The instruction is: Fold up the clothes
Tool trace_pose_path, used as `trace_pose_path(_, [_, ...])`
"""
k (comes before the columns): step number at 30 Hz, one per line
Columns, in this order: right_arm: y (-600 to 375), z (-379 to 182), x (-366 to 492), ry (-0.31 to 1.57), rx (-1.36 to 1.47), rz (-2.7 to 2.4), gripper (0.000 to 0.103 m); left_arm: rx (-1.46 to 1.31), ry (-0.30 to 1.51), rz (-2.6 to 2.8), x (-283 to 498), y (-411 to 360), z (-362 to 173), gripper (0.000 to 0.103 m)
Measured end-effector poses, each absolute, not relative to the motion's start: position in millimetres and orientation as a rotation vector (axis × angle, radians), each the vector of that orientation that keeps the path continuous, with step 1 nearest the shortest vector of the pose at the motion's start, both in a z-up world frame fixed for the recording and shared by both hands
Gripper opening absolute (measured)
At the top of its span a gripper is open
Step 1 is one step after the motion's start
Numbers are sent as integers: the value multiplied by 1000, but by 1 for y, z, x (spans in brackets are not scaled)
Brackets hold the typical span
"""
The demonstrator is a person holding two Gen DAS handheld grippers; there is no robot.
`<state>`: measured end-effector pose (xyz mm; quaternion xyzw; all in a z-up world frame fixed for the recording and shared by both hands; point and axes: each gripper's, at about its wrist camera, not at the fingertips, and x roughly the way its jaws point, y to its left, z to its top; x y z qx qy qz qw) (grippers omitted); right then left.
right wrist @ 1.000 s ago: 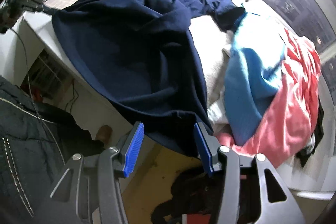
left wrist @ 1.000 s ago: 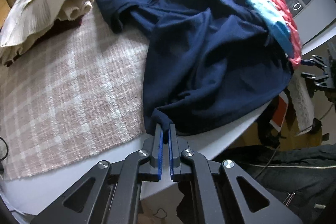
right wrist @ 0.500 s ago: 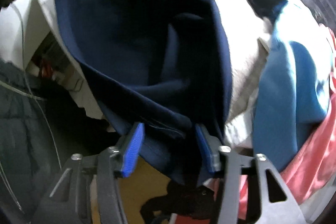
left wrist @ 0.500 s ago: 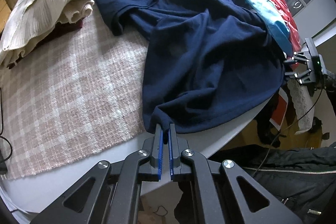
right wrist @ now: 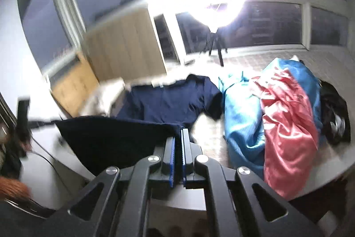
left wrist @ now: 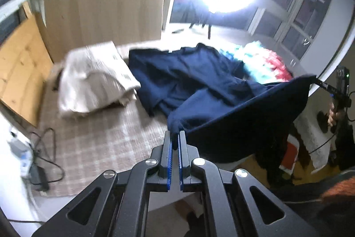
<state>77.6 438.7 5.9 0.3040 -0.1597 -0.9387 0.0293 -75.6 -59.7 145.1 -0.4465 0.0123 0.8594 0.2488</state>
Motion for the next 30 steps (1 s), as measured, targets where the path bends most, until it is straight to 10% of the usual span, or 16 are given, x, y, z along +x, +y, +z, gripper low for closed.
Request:
trace_pose_path(8, [429, -53, 78, -705, 1117, -2811, 5, -1402, 78, 2313, -67, -71, 115, 3])
trace_pose_path(22, [467, -187, -90, -349, 1727, -2713, 4, -1705, 261, 2110, -229, -12, -48, 7])
trace_pose_path(30, [466, -204, -100, -225, 1799, -2620, 4, -1770, 139, 2132, -215, -47, -34, 25])
